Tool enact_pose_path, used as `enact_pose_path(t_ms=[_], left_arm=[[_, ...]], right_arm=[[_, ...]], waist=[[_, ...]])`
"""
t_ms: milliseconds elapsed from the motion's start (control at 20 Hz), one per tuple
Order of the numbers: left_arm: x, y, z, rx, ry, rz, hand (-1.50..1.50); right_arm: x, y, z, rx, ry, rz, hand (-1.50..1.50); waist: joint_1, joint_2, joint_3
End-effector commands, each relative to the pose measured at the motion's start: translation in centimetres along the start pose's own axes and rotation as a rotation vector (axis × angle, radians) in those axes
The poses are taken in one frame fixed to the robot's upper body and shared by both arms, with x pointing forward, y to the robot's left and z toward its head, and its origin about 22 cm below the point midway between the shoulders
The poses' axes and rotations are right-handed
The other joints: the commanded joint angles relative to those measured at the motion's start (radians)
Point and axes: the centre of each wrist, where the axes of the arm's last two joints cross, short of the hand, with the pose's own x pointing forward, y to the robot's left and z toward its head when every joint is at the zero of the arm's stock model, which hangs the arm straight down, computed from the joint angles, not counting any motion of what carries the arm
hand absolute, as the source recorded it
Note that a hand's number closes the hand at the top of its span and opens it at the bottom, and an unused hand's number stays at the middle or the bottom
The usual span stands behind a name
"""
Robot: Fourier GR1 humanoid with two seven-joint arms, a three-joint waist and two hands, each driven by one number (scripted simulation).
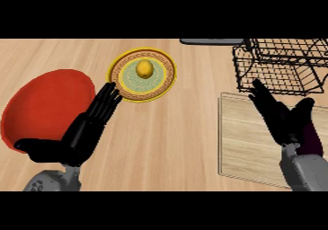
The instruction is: Pick the eggplant from the tray and place it in the tiered basket
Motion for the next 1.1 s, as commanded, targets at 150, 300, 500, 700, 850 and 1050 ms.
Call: enact_pose_path(t_ms=[150,300,500,700,850,1050], left_arm=[[1.0,8.0,1.7,0.311,0.068,-0.382,0.00],[-0.3,8.4,3.1,0.336,0.158,-0.371,0.00],[0.6,11.6,4.1,0.475,0.185,-0.525,0.00],[0.1,11.3,4.2,0.461,0.203,-0.569,0.00],[1.5,12.0,3.4,0.469,0.179,-0.578,0.00],[1.5,10.6,2.4,0.442,0.177,-0.571,0.00]], right_arm=[[4.1,-6.3,1.3,-0.418,-0.093,0.210,1.50],[12.0,-8.6,1.6,-0.707,-0.563,0.090,1.50],[2.2,-15.9,6.6,-1.169,0.047,0.479,-1.50],[4.1,-13.6,7.0,-1.249,0.048,0.557,-1.50],[4.7,-12.1,7.8,-1.141,0.195,0.689,-1.50],[6.4,-10.9,7.5,-0.984,0.473,0.833,-1.50]], waist=[[-0.051,0.022,-0.017],[-0.128,-0.084,-0.003],[-0.116,0.030,-0.025],[-0.074,0.023,-0.025],[-0.070,0.021,-0.029],[-0.045,0.027,-0.029]])
